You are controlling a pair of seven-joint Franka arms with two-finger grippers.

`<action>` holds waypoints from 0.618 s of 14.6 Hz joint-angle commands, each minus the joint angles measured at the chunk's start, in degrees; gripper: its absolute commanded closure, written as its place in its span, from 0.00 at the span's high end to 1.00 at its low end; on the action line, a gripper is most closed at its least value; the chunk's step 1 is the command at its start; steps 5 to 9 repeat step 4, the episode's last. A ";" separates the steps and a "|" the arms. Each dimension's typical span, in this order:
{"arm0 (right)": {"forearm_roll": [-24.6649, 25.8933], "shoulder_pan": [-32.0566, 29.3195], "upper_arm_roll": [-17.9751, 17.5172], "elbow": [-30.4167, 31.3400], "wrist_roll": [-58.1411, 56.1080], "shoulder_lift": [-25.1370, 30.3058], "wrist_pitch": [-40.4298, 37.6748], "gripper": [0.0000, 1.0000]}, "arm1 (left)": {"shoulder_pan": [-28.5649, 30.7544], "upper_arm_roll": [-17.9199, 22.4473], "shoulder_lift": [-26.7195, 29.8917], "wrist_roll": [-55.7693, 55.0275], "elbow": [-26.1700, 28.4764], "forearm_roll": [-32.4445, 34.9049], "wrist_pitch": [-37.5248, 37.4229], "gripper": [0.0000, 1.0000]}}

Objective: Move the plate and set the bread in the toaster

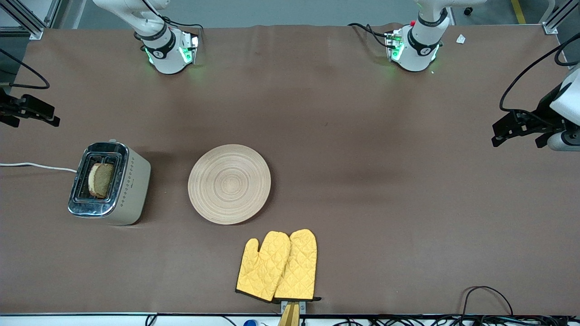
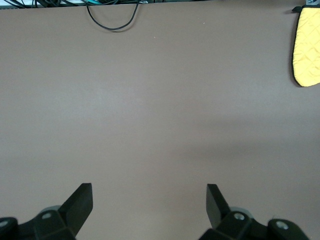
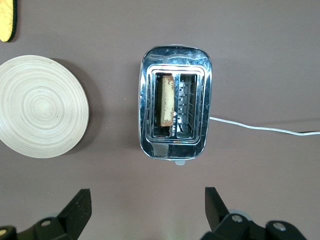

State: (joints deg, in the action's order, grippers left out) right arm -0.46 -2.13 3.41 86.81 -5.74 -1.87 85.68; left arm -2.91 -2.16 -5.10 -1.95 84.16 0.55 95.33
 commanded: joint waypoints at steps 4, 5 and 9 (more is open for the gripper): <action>-1.39 -1.82 -0.78 1.43 -2.26 0.90 0.81 1.00 | 0.01 -0.12 0.53 -0.16 0.39 0.24 0.56 1.00; -1.39 -1.82 -0.78 1.43 -2.26 0.90 0.81 1.00 | 0.01 -0.12 0.53 -0.16 0.39 0.24 0.56 1.00; -1.39 -1.82 -0.78 1.43 -2.26 0.90 0.81 1.00 | 0.01 -0.12 0.53 -0.16 0.39 0.24 0.56 1.00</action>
